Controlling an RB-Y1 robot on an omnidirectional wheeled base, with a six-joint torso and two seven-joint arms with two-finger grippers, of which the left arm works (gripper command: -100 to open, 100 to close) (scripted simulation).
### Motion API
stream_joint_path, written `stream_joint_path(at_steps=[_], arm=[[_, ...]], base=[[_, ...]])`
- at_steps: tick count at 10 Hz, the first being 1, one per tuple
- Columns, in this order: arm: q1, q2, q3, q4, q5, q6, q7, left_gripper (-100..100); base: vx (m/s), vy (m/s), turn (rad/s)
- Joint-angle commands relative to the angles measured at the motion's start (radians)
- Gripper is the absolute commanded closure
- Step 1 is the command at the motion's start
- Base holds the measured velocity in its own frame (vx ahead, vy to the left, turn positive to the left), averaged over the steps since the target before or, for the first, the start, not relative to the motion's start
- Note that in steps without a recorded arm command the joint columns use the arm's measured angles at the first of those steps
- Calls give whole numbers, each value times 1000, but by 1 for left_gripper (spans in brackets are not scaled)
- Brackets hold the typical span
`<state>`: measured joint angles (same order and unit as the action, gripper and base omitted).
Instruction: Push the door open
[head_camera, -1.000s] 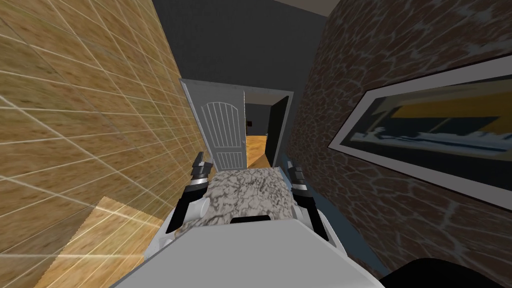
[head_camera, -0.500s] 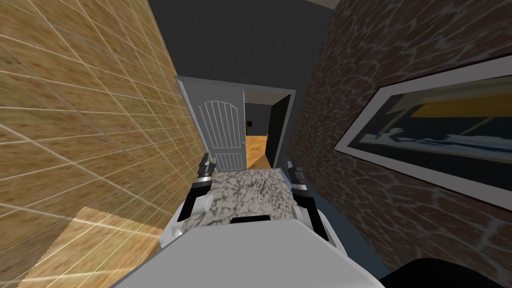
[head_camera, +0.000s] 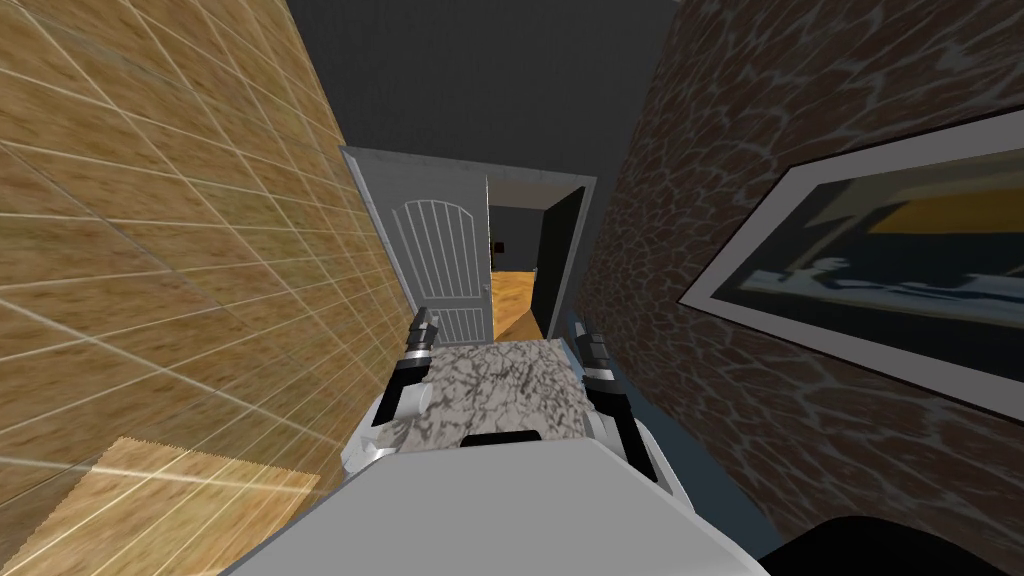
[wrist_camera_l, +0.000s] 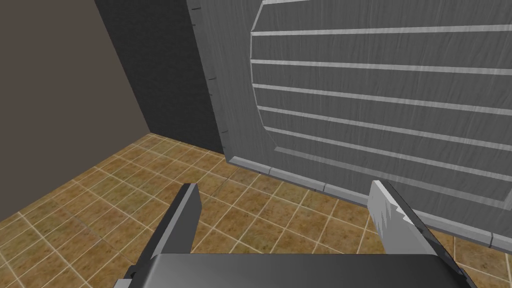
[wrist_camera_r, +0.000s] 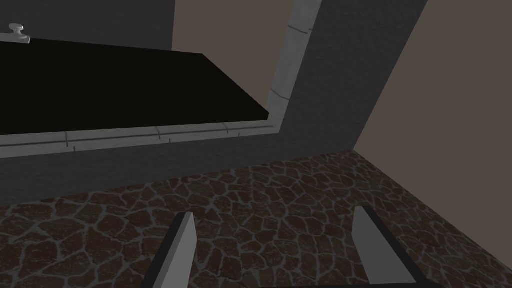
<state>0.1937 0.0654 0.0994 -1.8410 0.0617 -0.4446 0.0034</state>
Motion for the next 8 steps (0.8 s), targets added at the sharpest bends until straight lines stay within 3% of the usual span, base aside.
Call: stream_joint_path(at_steps=[1,8], arm=[[-22,4,4,44,2,-3,-2,-100],[-162,8,18,283,9,-9,-29,-100]], base=[[42,0,4],[94,-1,4]])
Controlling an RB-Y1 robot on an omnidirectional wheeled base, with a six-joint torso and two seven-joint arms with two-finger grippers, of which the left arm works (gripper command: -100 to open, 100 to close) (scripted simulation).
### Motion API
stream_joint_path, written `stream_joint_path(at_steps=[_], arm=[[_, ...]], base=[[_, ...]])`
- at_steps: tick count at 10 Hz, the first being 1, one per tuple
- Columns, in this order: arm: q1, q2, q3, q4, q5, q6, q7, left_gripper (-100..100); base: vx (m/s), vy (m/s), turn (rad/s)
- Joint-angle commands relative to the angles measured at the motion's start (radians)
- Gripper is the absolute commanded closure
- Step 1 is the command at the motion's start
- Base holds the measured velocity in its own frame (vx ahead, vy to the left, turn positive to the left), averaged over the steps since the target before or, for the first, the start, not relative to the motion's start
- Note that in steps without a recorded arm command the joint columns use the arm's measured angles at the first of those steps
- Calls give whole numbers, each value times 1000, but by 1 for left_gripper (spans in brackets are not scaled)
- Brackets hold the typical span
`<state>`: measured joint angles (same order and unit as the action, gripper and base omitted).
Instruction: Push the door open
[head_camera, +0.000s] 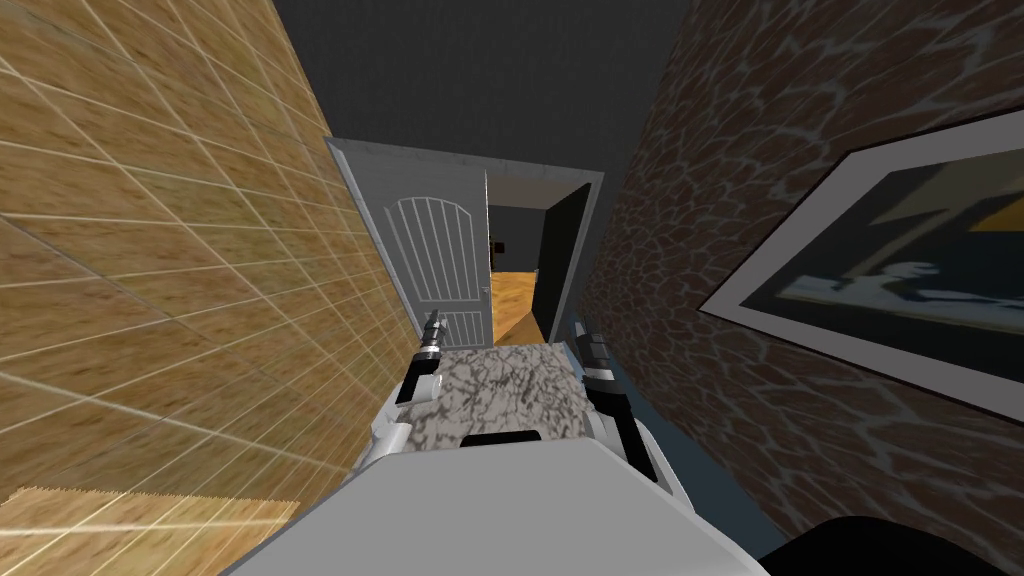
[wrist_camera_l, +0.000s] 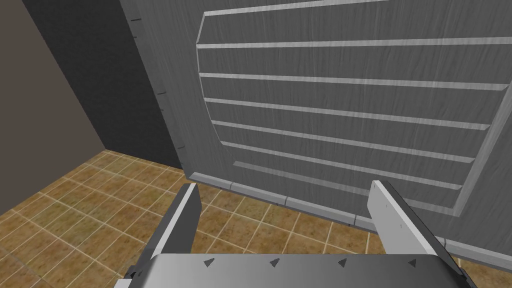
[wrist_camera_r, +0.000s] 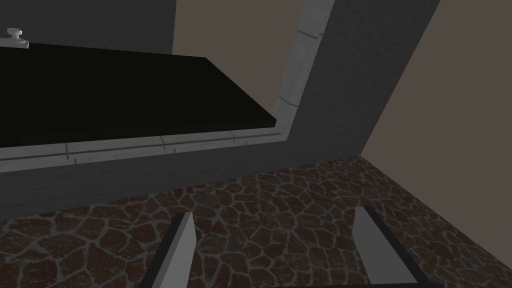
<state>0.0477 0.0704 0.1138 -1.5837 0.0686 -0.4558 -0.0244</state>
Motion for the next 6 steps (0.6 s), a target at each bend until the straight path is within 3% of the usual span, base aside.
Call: stream_joint_path(at_steps=[1,6], arm=[[-16,3,3,30,2,2,-1,-100],[-99,2,12,171,6,-1,-17,-100]], base=[[65,-7,1],[67,-2,3]])
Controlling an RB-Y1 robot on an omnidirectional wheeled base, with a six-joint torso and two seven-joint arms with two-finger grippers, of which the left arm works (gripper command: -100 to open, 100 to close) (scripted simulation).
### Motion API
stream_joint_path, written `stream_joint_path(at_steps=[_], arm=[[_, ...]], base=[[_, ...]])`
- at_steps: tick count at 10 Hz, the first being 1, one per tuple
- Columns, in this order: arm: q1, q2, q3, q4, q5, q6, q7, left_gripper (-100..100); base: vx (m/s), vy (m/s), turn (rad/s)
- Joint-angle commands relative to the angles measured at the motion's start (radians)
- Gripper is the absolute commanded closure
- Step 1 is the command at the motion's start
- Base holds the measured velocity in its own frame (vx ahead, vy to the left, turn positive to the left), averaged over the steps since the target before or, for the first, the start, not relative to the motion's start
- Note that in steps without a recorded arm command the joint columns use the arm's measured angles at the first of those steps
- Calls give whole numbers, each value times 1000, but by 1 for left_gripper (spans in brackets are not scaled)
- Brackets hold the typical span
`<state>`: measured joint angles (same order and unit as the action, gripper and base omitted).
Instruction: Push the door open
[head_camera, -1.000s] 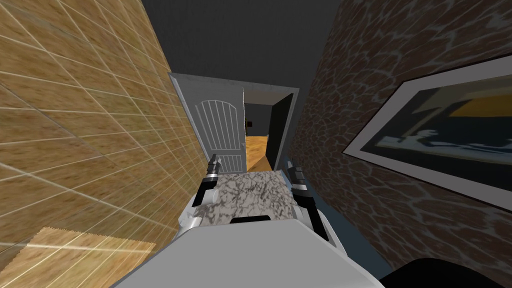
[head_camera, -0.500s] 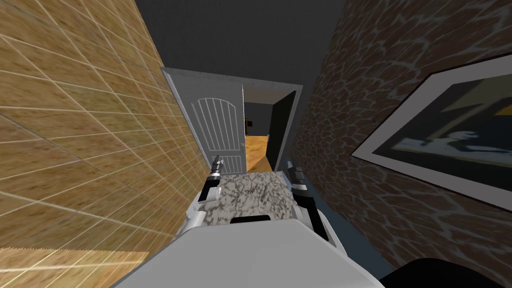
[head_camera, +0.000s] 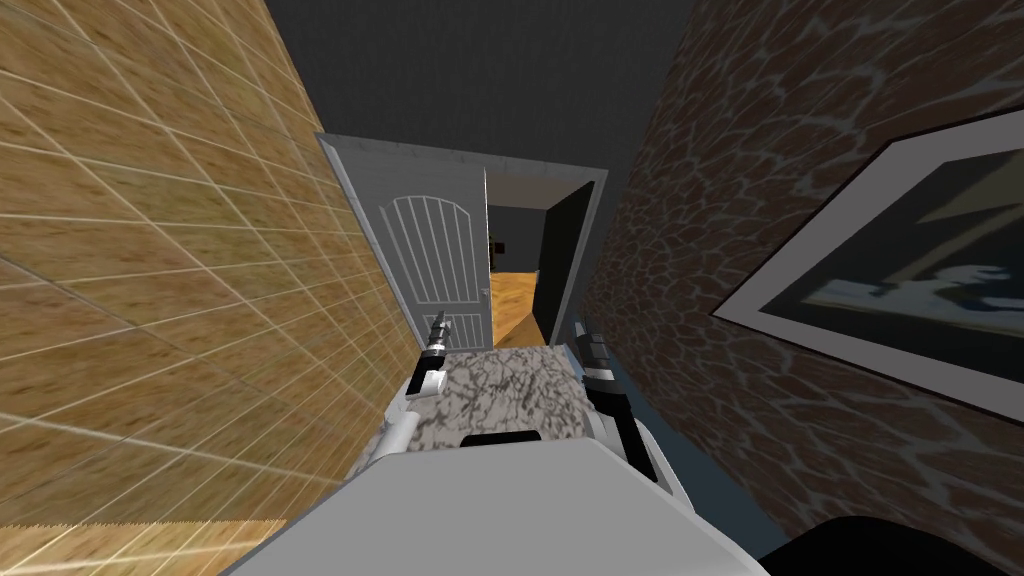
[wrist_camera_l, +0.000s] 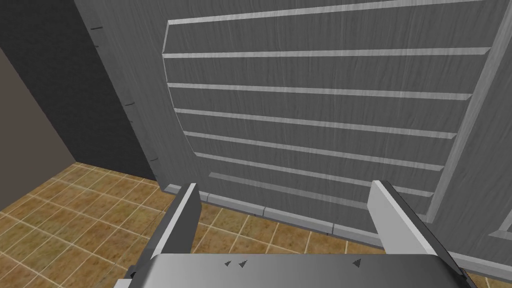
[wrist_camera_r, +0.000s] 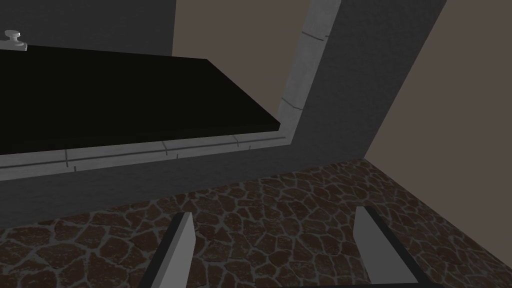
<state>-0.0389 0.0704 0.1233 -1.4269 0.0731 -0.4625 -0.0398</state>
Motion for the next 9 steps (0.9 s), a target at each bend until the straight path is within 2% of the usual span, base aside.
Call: stream_joint_path(at_steps=[1,2,3,6,7,9], arm=[[-33,1,4,50,2,5,-6,-100],[-54,0,6,78,3,4,-10,-100],[-54,0,6,89,3,4,-10,-100],[-114,-5,12,184,6,2,-21,-100],[-114,-5,12,194,6,2,-21,-100],[-154,-9,16,257,8,0,-29,-100]], base=[[95,10,5],[101,14,4],[66,-8,-2],[78,-8,5],[59,-2,-1],[67,2,4]])
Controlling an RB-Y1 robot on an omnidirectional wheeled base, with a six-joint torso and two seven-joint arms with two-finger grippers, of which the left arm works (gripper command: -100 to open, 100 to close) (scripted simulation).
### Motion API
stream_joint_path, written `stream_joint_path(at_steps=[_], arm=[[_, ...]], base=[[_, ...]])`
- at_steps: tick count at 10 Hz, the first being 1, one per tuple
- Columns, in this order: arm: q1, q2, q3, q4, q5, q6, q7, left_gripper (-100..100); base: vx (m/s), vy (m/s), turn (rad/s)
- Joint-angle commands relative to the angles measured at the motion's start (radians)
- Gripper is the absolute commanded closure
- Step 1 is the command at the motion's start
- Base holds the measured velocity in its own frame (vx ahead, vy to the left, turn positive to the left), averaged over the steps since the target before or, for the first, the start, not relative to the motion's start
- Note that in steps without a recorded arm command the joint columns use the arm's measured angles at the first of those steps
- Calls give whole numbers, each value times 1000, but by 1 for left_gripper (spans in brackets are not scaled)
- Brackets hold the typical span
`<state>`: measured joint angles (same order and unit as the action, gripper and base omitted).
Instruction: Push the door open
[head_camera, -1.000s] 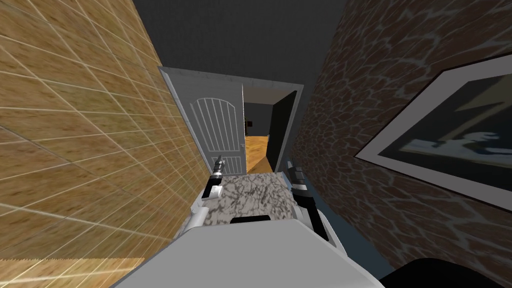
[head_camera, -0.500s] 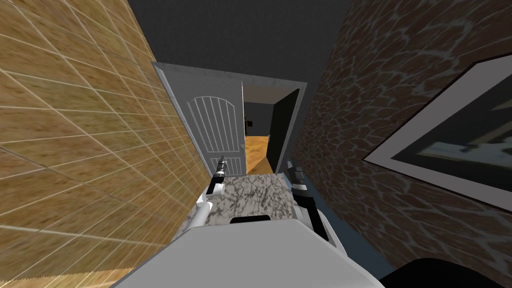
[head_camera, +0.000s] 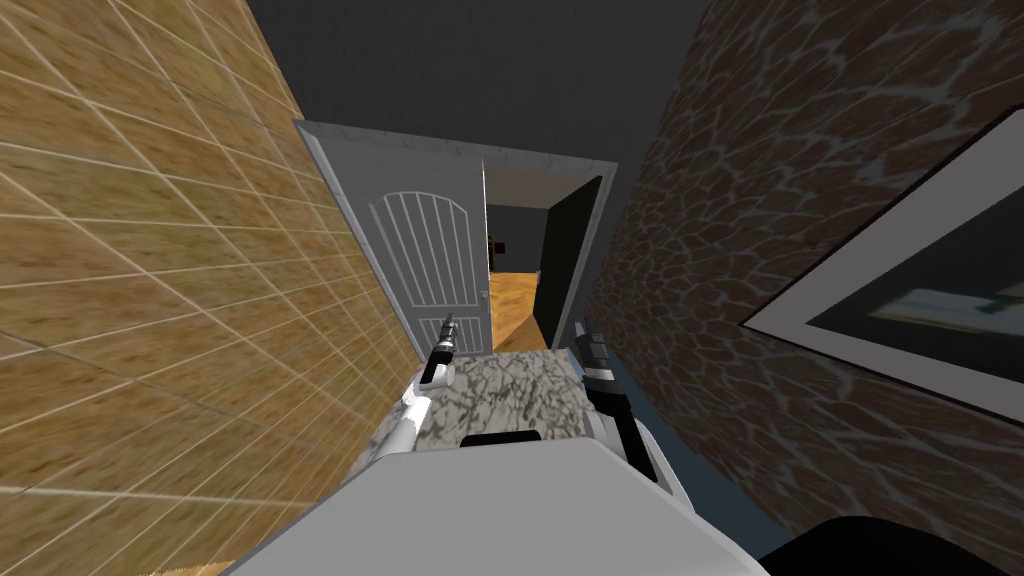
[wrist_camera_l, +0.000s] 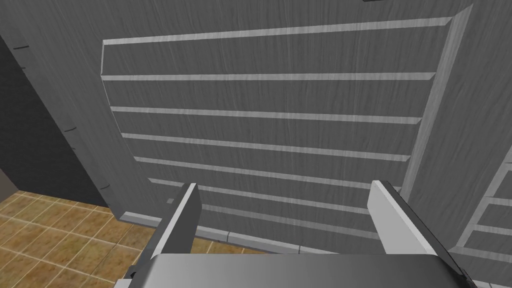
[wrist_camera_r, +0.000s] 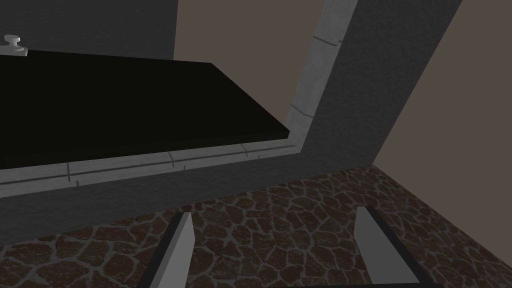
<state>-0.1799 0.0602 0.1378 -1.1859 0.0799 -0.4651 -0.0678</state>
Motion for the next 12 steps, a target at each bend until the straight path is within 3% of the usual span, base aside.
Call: stream_joint_path(at_steps=[1,2,12], arm=[[-32,-1,4,50,2,2,-5,-100],[-32,-1,4,55,2,2,-5,-100],[-201,-30,21,348,10,-5,-37,-100]], base=[[93,0,2],[65,-5,1],[93,-2,3]])
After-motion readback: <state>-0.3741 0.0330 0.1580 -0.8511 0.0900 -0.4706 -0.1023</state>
